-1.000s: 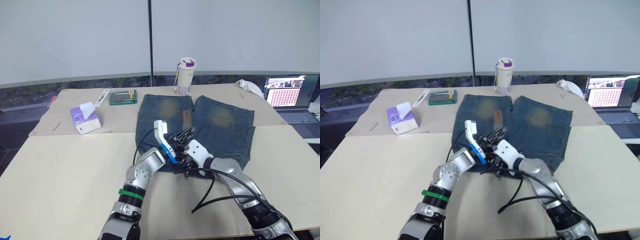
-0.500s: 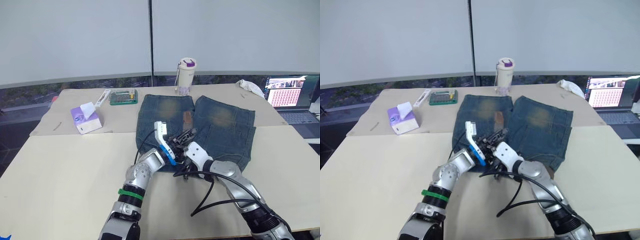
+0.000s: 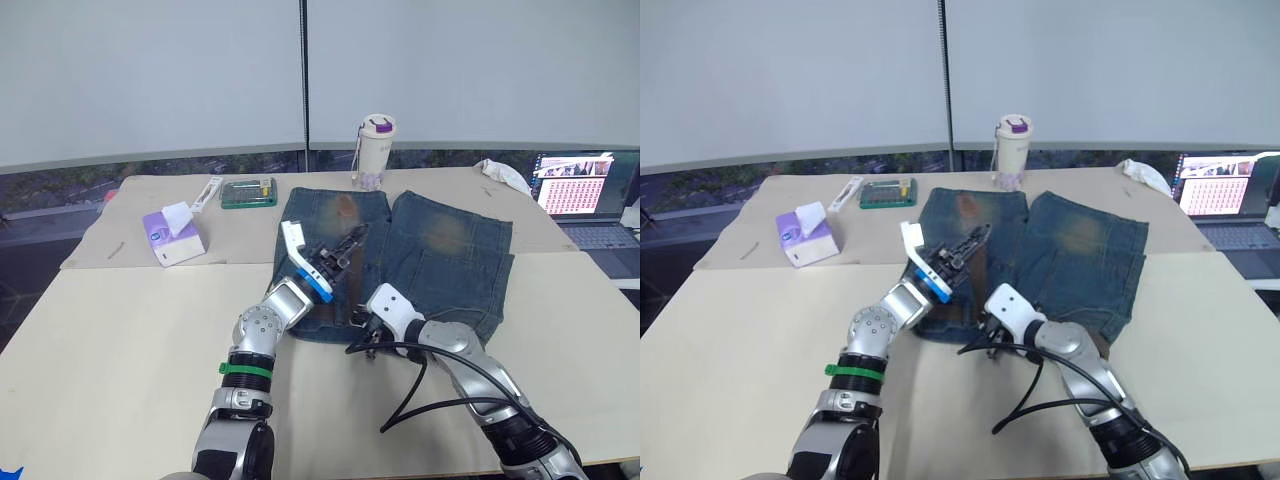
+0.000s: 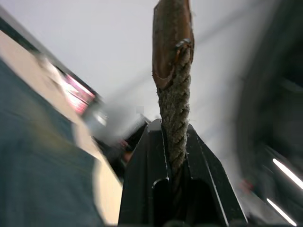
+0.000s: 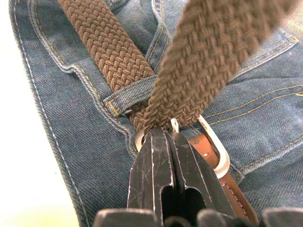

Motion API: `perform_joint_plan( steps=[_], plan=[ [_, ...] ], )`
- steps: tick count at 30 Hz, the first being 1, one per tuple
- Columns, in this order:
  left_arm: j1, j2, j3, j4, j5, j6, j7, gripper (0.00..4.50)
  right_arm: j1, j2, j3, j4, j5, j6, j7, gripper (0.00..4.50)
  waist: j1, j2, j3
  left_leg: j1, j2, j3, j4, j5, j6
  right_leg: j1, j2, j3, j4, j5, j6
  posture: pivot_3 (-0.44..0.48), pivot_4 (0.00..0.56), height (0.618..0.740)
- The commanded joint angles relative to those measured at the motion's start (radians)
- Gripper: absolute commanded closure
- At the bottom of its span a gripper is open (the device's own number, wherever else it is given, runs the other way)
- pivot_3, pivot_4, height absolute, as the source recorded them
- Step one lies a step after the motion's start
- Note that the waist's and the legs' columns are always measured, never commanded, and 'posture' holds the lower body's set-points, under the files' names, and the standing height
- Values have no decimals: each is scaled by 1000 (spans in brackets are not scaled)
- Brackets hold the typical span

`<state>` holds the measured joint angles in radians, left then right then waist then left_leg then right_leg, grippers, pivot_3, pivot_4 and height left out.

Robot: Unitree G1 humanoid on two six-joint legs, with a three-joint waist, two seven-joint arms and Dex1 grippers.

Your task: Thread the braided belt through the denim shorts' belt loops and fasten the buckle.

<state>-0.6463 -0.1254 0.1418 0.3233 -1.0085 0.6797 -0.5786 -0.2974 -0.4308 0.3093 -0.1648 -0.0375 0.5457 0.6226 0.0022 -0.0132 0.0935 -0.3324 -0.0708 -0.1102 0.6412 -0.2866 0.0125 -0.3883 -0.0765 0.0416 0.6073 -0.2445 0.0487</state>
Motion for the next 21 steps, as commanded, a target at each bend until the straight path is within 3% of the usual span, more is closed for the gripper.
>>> perform_joint_plan(
  steps=[1,8,21],
  plan=[
    [-77,-63,-20,-121,-75,44,-70,4500,58,-6,76,126,-31,42,18,4485,0,0,1,0,0,0,0,1,-2,0,0,0,0,0,0,0,150,740],
    [-66,-60,-7,-81,-34,18,-59,4500,76,-16,56,97,-21,50,16,4485,0,0,1,0,0,0,0,2,-3,0,0,0,-1,0,0,0,150,740],
    [-82,30,23,62,114,-83,-91,4500,137,-31,-82,-133,114,125,39,4485,15,1,2,-3,-1,-1,0,2,-3,0,-1,-1,-4,0,0,0,150,740]
  ],
)
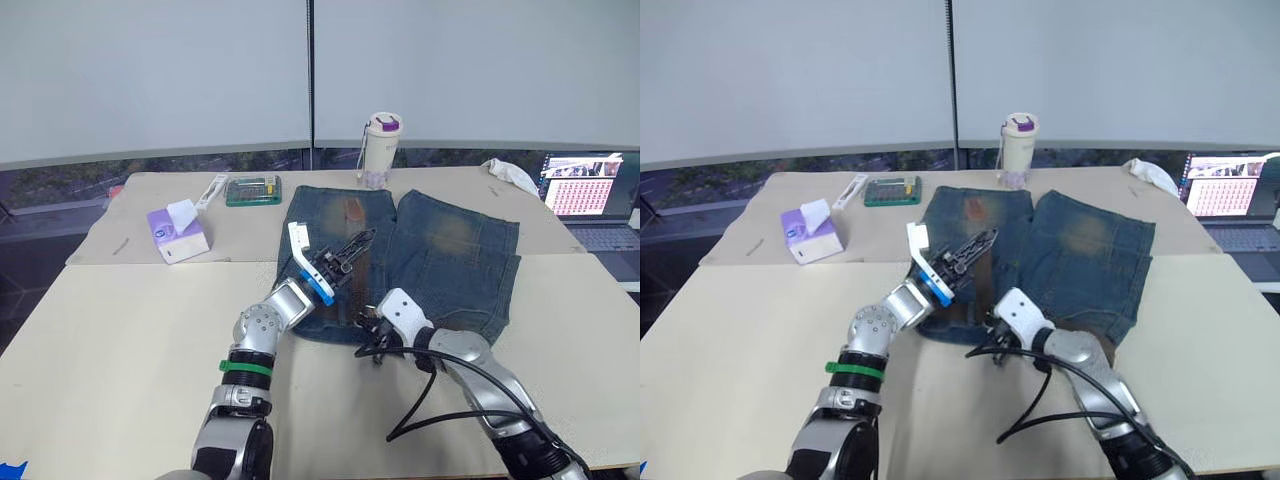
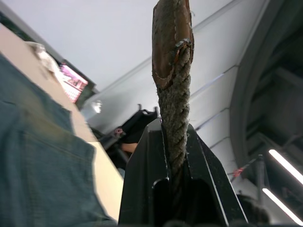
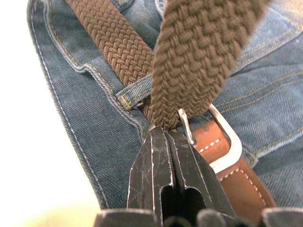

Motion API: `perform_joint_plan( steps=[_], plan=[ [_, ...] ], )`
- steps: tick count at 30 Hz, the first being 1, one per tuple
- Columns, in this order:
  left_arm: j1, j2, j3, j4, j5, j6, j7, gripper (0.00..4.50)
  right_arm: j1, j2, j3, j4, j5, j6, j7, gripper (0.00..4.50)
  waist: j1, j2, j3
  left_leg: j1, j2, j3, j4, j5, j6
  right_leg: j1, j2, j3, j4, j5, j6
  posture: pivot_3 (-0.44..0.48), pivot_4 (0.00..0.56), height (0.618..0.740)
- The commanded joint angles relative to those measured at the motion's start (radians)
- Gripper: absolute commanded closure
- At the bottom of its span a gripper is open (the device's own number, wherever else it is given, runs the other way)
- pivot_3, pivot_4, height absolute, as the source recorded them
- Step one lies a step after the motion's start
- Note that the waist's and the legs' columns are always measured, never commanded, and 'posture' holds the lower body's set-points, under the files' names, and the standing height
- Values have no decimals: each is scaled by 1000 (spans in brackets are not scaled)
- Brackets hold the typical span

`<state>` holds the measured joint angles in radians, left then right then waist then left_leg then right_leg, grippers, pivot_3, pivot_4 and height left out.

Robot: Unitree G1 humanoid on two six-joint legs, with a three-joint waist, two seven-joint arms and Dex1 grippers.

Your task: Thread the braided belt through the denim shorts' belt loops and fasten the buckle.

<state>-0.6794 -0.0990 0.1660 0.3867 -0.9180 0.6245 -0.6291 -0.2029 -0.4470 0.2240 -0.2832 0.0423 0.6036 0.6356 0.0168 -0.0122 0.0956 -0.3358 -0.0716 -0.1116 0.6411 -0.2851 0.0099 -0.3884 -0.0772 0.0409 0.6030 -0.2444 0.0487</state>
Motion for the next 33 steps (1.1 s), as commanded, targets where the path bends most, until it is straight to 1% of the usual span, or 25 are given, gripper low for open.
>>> perform_joint_plan(
  steps=[1,8,12,16,18,20,21,22,23,24,27,28,29,30,33],
  plan=[
    [-51,7,0,7,32,-30,-48,4500,46,-16,-3,-26,44,70,27,4485,0,0,0,0,0,0,0,0,0,0,0,0,0,0,0,0,150,740],
    [-60,23,4,36,74,-26,-84,4500,63,-24,-99,-98,132,71,29,4485,-5,1,5,-1,0,0,0,0,0,-1,0,0,0,0,0,0,150,740],
    [-52,16,-9,24,92,-19,-99,4500,48,-8,-183,-122,206,80,22,4485,-4,1,8,-1,0,0,0,0,0,-1,0,0,0,0,0,0,150,740],
    [-33,8,-46,-8,135,-33,-120,4500,32,25,-315,-149,324,112,-1,4485,-3,0,9,-1,0,0,0,-1,1,-1,0,0,0,0,0,0,150,740],
    [-22,9,-74,-22,176,-62,-129,4500,28,25,-364,-164,379,144,-5,4485,-3,0,9,-1,0,0,0,-3,5,-1,0,0,0,0,0,0,150,740],
    [-12,9,-105,-33,236,-120,-122,4500,17,14,-429,-185,433,198,-30,3889,-3,0,9,-1,0,0,0,-3,5,-1,0,1,0,0,-1,0,150,740],
    [-5,15,-151,-33,334,-223,-95,4500,-10,14,-485,-219,476,240,-67,3597,-3,1,9,-1,0,0,0,-3,5,-1,0,1,0,1,-1,0,150,740],
    [4,23,-197,-38,422,-312,-73,4500,-40,19,-524,-249,508,274,-106,3185,-3,2,10,-1,1,0,-1,-4,6,-1,0,1,0,1,-1,0,150,740],
    [11,28,-228,-39,480,-372,-59,4500,-60,24,-546,-270,530,298,-135,2788,-2,2,11,-1,1,0,-1,-4,7,-2,-1,1,0,1,-1,0,150,740],
    [18,30,-250,-41,518,-418,-57,4500,-78,36,-560,-286,556,327,-166,2518,-2,3,11,-2,1,0,-1,-4,7,-2,-1,2,0,1,-2,0,150,740],
    [41,31,-307,-39,610,-534,-51,4500,-144,107,-556,-315,609,405,-279,1410,-3,4,11,-1,2,0,-4,-4,6,-3,-1,3,0,1,-2,0,150,740],
    [45,29,-317,-36,630,-557,-45,4500,-159,123,-552,-323,622,423,-305,1127,-4,4,11,-1,3,0,-6,-3,6,-3,0,3,-1,1,-2,0,150,740],
    [48,26,-322,-33,641,-572,-42,4500,-167,131,-551,-330,634,437,-324,726,-4,5,11,-1,3,0,-7,-3,6,-4,0,2,0,1,-2,0,150,740],
    [49,25,-335,-21,681,-609,-12,4500,-185,160,-544,-332,644,453,-356,484,-3,5,11,-2,3,0,-7,-3,6,-4,-1,3,0,1,-2,0,150,740],
    [48,24,-364,14,786,-697,76,4500,-217,223,-521,-338,668,496,-434,484,-3,7,9,-3,1,0,-7,-2,7,-6,-2,3,1,2,-2,0,150,740]
  ],
)
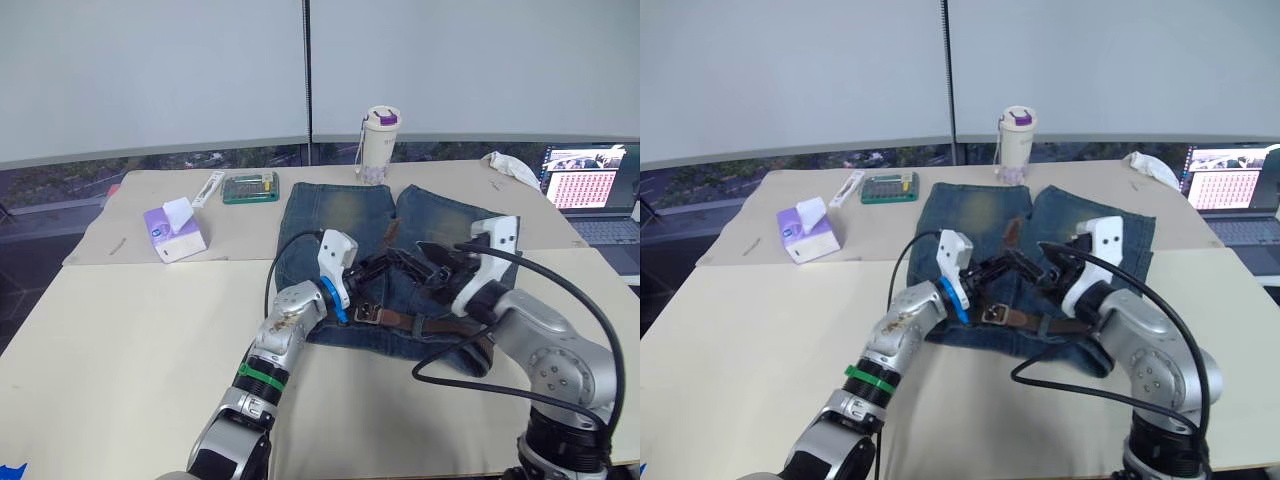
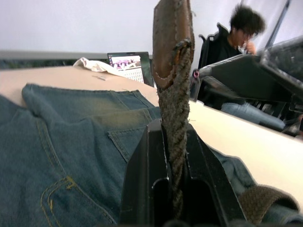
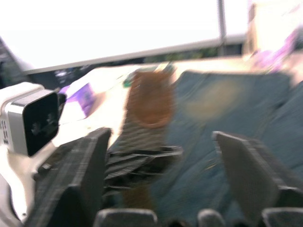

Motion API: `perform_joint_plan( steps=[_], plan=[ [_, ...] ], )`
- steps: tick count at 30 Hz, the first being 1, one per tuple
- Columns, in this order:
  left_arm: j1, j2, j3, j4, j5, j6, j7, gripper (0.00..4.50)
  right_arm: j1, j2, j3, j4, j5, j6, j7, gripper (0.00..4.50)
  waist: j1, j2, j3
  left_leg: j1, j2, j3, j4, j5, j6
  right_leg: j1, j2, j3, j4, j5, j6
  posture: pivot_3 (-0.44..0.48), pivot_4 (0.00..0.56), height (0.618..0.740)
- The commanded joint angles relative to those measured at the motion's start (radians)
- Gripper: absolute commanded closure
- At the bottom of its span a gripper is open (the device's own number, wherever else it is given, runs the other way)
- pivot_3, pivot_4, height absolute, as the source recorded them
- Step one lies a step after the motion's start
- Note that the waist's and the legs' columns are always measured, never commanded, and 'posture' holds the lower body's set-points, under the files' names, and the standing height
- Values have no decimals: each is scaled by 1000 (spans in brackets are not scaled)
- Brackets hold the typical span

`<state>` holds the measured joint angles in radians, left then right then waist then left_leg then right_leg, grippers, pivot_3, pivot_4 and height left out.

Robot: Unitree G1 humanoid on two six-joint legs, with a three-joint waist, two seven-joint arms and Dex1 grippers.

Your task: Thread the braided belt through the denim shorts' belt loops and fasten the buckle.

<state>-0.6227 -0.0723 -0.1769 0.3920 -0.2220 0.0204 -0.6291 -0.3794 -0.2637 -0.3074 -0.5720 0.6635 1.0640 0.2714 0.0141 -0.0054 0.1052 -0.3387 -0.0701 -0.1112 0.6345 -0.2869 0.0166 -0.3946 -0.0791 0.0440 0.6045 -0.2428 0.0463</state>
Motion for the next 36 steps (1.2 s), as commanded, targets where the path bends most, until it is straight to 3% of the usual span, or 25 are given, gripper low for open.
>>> perform_joint_plan(
  steps=[1,9,12,21,24,27,31,36],
  plan=[
    [-11,-2,-26,19,119,-117,103,4500,-44,52,15,-47,48,49,-92,484,0,1,-1,1,0,0,0,0,0,0,0,0,1,0,0,0,150,740],
    [-4,-3,-46,97,219,-261,188,4500,-93,169,-34,4,77,79,-263,484,-1,4,-2,0,-1,1,0,0,0,-3,0,0,5,0,0,0,150,740],
    [2,2,-49,108,228,-289,180,4500,-117,224,-82,17,121,93,-322,1217,-3,4,-2,0,-1,1,-1,1,0,-4,1,0,6,0,0,0,150,740],
    [6,0,-50,128,235,-318,170,4500,-125,222,-118,36,206,119,-397,4340,-5,4,-3,0,-1,1,-1,1,0,-5,2,0,6,0,0,0,150,740],
    [5,-2,-47,132,231,-320,165,4500,-120,210,-115,39,227,123,-408,4455,-5,4,-3,0,-1,1,-1,1,0,-5,2,0,7,0,0,0,150,740],
    [16,-15,-25,115,133,-253,64,4500,-104,193,-116,51,236,121,-409,4455,-5,4,-3,0,-1,1,-1,1,0,-5,2,0,7,0,0,0,150,740],
    [34,0,36,19,-40,-127,-75,3105,-88,180,-137,67,249,98,-421,4500,-9,4,-3,0,-1,1,-1,1,0,-5,2,-1,7,0,0,0,150,740],
    [-50,120,178,-4,-211,-32,-206,1485,-58,126,-153,60,255,122,-424,4500,-19,4,-3,0,-1,1,-1,1,0,-5,2,-1,7,0,0,0,150,740]
  ],
)
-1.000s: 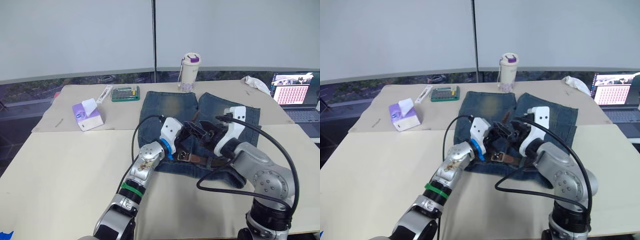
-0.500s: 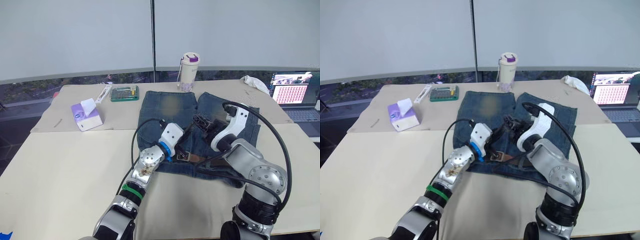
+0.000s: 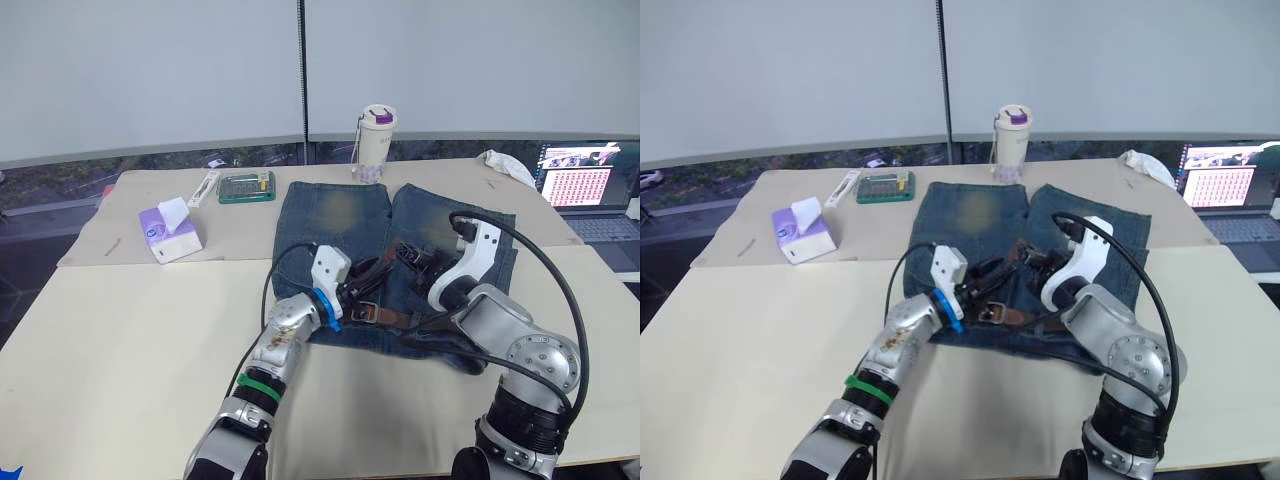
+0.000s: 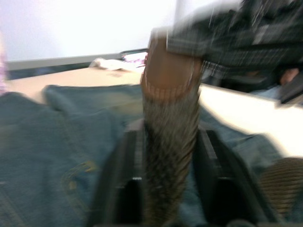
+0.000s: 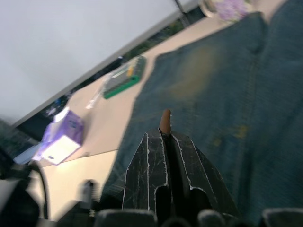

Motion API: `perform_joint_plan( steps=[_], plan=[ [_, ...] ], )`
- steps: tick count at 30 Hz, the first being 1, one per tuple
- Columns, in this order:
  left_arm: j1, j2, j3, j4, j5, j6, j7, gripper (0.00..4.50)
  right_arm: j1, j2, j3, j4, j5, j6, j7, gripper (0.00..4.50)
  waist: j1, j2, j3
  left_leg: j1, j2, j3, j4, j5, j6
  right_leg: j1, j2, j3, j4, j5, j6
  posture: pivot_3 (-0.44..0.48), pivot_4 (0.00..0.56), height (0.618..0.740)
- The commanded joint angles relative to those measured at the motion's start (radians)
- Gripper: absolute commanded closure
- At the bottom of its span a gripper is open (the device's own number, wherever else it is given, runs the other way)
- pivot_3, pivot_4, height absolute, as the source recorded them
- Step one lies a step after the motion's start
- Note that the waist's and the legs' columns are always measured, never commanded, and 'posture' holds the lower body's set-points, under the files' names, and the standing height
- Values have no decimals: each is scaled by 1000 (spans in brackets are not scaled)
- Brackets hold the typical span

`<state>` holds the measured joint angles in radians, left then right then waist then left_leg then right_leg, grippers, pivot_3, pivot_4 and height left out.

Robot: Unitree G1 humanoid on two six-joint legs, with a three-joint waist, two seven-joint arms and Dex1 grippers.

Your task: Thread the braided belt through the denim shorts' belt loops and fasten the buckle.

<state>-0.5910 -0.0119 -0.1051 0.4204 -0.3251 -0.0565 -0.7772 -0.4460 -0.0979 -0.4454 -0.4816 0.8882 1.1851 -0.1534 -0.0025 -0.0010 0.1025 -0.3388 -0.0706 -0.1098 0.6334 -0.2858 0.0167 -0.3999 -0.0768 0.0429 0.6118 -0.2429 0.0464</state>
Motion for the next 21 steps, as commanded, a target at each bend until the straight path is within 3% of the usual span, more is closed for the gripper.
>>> perform_joint_plan(
  steps=[1,4,11,17,21],
  plan=[
    [-98,74,125,-25,-124,59,-62,1078,14,-55,-12,-33,28,10,1,4500,-4,0,0,0,0,0,0,0,0,0,0,0,0,0,0,0,150,740],
    [-132,122,160,5,-146,91,-97,151,64,-165,54,-52,-25,32,42,4500,-3,0,0,1,0,0,0,0,0,1,0,-1,0,0,0,0,150,740],
    [-102,170,112,40,-89,93,-172,151,141,-386,231,-84,-165,-22,155,4500,-2,-1,0,2,-1,0,2,0,1,6,0,-2,-3,0,0,0,150,740],
    [-71,172,48,70,-12,51,-211,151,157,-461,315,-105,-249,-72,225,4500,-3,-2,1,2,-1,0,2,0,1,6,0,-2,-3,-1,1,0,150,740],
    [-80,148,26,95,2,40,-236,1260,148,-483,333,-120,-287,-88,260,4500,1,-3,2,2,-1,0,2,0,1,6,-1,-2,-3,-1,1,0,150,740]
  ],
)
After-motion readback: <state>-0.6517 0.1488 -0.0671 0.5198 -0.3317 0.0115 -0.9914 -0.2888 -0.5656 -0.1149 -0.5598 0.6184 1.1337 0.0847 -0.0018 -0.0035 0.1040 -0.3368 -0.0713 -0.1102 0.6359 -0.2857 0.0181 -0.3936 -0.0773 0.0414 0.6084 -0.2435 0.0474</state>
